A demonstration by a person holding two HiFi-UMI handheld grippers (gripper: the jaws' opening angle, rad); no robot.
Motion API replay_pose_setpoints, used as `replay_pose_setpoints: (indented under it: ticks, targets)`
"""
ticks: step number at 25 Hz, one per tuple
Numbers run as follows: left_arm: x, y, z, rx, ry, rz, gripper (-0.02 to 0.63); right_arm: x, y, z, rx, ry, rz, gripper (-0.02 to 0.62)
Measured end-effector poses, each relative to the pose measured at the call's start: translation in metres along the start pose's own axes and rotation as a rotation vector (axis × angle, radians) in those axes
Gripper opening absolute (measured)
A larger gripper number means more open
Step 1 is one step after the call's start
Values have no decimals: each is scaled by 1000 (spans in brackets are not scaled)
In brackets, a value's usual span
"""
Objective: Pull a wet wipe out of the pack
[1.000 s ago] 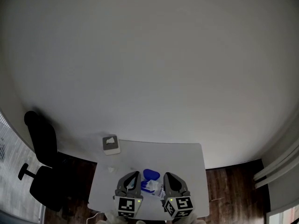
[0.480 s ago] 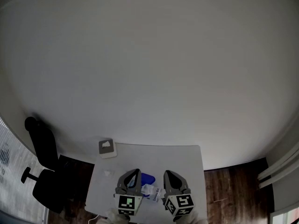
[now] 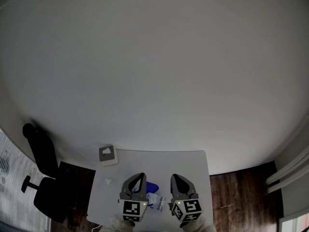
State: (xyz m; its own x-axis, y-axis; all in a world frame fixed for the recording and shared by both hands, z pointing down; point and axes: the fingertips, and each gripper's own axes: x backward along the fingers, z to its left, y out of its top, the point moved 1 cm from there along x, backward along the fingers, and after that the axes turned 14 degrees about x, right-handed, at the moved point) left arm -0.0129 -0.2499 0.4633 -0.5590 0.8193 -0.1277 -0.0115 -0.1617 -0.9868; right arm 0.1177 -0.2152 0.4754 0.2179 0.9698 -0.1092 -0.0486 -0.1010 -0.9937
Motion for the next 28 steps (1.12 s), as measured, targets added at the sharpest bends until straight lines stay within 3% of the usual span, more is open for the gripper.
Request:
replay_pose_setpoints:
  ticks: [17,28]
  targets:
    - [-8,-14,40,31,-150,41,5,-17,-10,30,21,-137,77,5]
    - [-10,-23,50,39,-187,62,5,-20,-29,26,62,-176,162,6]
